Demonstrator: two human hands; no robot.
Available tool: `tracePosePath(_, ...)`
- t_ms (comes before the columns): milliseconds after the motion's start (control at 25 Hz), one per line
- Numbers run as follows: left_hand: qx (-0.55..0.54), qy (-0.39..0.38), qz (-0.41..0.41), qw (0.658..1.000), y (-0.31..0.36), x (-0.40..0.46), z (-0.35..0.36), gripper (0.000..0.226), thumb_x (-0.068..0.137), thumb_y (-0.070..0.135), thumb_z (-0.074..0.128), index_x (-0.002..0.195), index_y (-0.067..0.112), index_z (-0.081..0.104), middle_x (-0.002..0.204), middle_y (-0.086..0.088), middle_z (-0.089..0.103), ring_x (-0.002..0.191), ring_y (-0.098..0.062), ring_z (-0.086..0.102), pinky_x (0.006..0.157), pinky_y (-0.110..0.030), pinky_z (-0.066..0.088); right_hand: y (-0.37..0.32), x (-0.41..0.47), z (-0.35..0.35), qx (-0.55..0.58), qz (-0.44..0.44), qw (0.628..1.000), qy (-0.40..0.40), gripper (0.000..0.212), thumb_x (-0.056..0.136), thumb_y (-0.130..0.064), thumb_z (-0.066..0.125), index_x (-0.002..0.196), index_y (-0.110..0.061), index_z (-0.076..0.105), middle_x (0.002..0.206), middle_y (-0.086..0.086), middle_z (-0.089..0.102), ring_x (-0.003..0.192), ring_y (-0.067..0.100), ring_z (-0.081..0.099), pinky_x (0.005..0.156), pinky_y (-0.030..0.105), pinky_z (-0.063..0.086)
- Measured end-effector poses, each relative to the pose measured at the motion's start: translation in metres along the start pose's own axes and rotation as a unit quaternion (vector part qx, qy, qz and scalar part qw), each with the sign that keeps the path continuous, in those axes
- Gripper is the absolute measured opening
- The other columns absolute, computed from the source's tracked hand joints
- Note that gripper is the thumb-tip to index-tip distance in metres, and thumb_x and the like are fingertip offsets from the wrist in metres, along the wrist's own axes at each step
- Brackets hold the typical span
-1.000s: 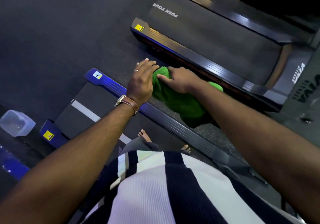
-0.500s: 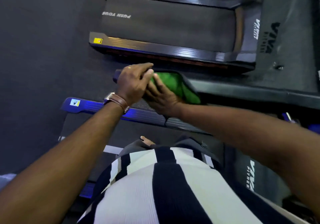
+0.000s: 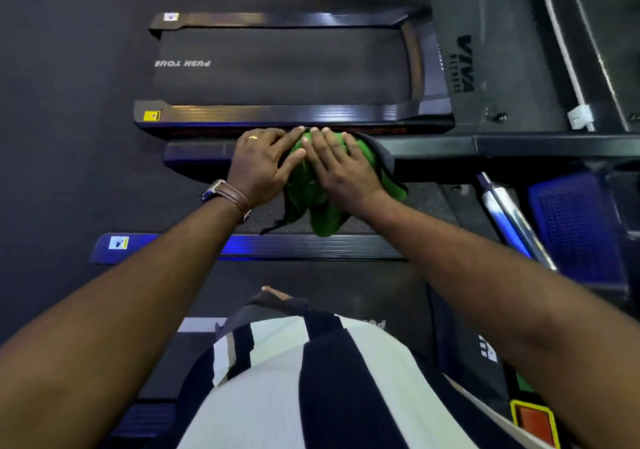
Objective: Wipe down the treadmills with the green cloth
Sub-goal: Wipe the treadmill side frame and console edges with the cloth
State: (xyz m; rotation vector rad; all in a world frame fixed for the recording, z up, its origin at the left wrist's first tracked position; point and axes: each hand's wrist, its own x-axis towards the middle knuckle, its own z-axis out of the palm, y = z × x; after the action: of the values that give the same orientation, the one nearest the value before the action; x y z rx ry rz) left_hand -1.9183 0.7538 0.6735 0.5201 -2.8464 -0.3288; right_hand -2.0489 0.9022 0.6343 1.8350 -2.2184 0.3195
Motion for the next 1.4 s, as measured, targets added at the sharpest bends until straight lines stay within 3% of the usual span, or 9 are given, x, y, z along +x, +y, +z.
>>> tracePosePath(160, 0.053, -0.046, 0.032, 0.997, 0.036, 0.006, 0.011, 0.065, 0.093, 0.059, 0.028, 0.146, 0.021, 0.034, 0.130, -0.007, 0.054, 0.120, -0.027, 0.049, 0.106, -0.046, 0.031, 0.061, -0.056, -0.030, -0.147, 0.022, 0.989, -0.007, 0.050, 0.099, -0.016, 0.026, 0.146, -0.004, 0.037, 0.149, 0.018, 0.042, 0.136, 0.033, 0.042, 0.112, 0.047, 0.033)
tracePosePath(320, 0.071, -0.062, 0.034, 0.995, 0.045, 0.006, 0.013, 0.070, 0.092, 0.059, 0.027, 0.146, 0.015, 0.034, 0.142, -0.009, 0.045, 0.133, -0.027, 0.039, 0.111, -0.050, 0.023, 0.109, -0.098, -0.046, -0.139, 0.182, 0.973, -0.035, 0.055, 0.091, -0.011, 0.042, 0.145, -0.001, 0.035, 0.150, 0.020, 0.039, 0.139, 0.037, 0.036, 0.116, 0.052, 0.026)
tracePosePath(440, 0.087, -0.061, 0.046, 0.993, 0.038, -0.001, 0.015, 0.070, 0.092, 0.057, 0.029, 0.148, 0.016, 0.027, 0.149, -0.007, 0.036, 0.140, -0.027, 0.030, 0.114, -0.050, 0.019, 0.090, -0.091, -0.050, -0.089, 0.309, 0.947, -0.020, 0.066, 0.084, -0.019, 0.053, 0.146, -0.002, 0.036, 0.151, 0.023, 0.036, 0.140, 0.043, 0.031, 0.116, 0.056, 0.018)
tracePosePath(600, 0.111, -0.072, 0.031, 0.991, 0.054, 0.003, 0.023, 0.071, 0.089, 0.046, 0.037, 0.148, 0.008, 0.025, 0.153, -0.013, 0.030, 0.143, -0.029, 0.024, 0.113, -0.058, 0.014, 0.009, -0.053, -0.033, -0.047, 0.168, 0.985, -0.006, 0.064, 0.086, -0.024, 0.054, 0.147, -0.010, 0.040, 0.152, 0.017, 0.037, 0.141, 0.040, 0.032, 0.115, 0.054, 0.020)
tracePosePath(720, 0.110, -0.099, 0.033, 0.989, 0.065, 0.014, 0.022, 0.070, 0.092, 0.037, 0.047, 0.149, 0.006, 0.020, 0.156, -0.012, 0.024, 0.145, -0.027, 0.019, 0.114, -0.061, 0.011, 0.018, -0.057, -0.040, -0.024, 0.103, 0.993, -0.053, 0.057, 0.088, -0.018, 0.043, 0.144, -0.010, 0.044, 0.151, 0.012, 0.042, 0.139, 0.033, 0.038, 0.115, 0.048, 0.027)
tracePosePath(920, 0.106, -0.110, 0.071, 0.986, 0.092, 0.027, 0.025, 0.072, 0.094, 0.044, 0.046, 0.150, 0.008, 0.017, 0.156, -0.011, 0.022, 0.145, -0.027, 0.017, 0.115, -0.058, 0.010, 0.104, -0.104, -0.063, -0.060, 0.301, 0.951, -0.043, 0.057, 0.086, -0.009, 0.034, 0.141, 0.002, 0.044, 0.146, 0.022, 0.044, 0.138, 0.039, 0.037, 0.114, 0.051, 0.026)
tracePosePath(1120, 0.084, -0.106, 0.050, 0.989, 0.102, 0.029, 0.027, 0.072, 0.095, 0.043, 0.046, 0.151, 0.009, 0.016, 0.157, -0.009, 0.020, 0.146, -0.026, 0.014, 0.116, -0.056, 0.007, 0.107, -0.102, -0.081, 0.010, 0.568, 0.823, -0.011, 0.059, 0.095, -0.009, 0.033, 0.152, 0.000, 0.021, 0.159, 0.025, 0.011, 0.148, 0.041, 0.006, 0.119, 0.048, 0.005)
tracePosePath(1280, 0.081, -0.122, 0.056, 0.988, 0.094, 0.027, 0.020, 0.072, 0.094, 0.040, 0.048, 0.151, 0.011, 0.015, 0.158, -0.007, 0.020, 0.146, -0.025, 0.014, 0.117, -0.051, 0.010, 0.041, -0.065, -0.058, 0.040, 0.388, 0.919, -0.055, 0.060, 0.092, -0.007, 0.039, 0.150, -0.002, 0.028, 0.158, 0.026, 0.016, 0.146, 0.045, 0.007, 0.118, 0.053, -0.001)
tracePosePath(1400, 0.073, -0.128, 0.066, 0.987, 0.082, 0.018, 0.013, 0.072, 0.093, 0.036, 0.051, 0.151, 0.012, 0.016, 0.157, -0.008, 0.022, 0.146, -0.026, 0.016, 0.118, -0.048, 0.012, 0.031, -0.039, -0.054, 0.051, 0.350, 0.933, -0.067, 0.051, 0.094, -0.012, 0.039, 0.145, -0.005, 0.039, 0.154, 0.023, 0.029, 0.146, 0.041, 0.015, 0.119, 0.051, 0.002)
